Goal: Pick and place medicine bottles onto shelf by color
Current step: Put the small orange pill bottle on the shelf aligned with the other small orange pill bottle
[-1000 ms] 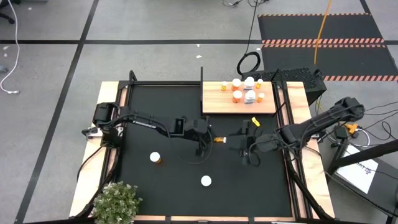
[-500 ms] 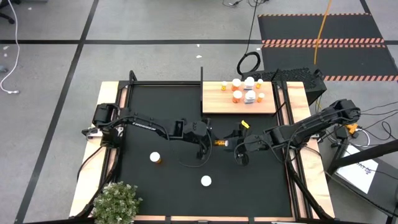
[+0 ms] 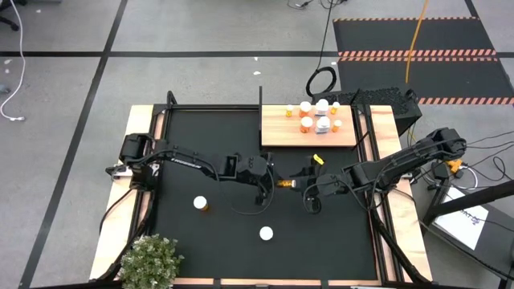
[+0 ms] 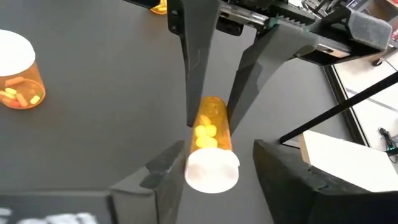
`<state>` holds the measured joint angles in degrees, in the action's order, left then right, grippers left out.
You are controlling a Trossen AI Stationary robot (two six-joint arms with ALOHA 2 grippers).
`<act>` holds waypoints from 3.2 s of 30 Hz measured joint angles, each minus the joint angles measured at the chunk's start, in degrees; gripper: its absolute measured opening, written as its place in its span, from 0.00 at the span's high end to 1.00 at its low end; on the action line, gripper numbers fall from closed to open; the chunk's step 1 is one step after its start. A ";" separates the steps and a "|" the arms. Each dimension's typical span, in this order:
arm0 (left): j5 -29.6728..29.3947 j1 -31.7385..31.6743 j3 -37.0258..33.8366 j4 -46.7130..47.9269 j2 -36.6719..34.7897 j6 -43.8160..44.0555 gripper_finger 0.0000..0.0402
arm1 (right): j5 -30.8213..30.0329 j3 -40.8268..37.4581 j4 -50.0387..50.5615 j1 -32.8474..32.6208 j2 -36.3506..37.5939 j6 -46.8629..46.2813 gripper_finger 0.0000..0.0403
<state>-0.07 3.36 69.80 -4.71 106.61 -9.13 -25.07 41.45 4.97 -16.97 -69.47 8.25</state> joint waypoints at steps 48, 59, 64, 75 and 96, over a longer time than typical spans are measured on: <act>-9.23 1.55 -0.04 13.09 -1.44 9.33 0.20 | 12.89 16.80 32.88 14.88 3.82 -7.49 0.70; -9.29 2.05 -0.02 13.38 -1.20 11.22 0.20 | 20.85 40.44 54.09 35.06 -13.97 2.99 0.70; -9.35 2.91 -0.02 13.46 -1.20 11.19 0.20 | 20.88 51.20 60.52 40.79 -24.06 8.37 0.70; -9.37 3.58 -0.02 13.53 -1.18 10.97 0.20 | 20.68 70.45 71.21 45.34 -41.07 16.12 0.70; -9.34 3.43 -4.90 14.81 -1.11 9.37 0.20 | 20.66 73.18 72.86 48.28 -49.61 21.46 0.70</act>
<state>-9.41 6.79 64.90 10.10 105.49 0.25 -4.40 114.63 77.83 31.31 -119.08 29.71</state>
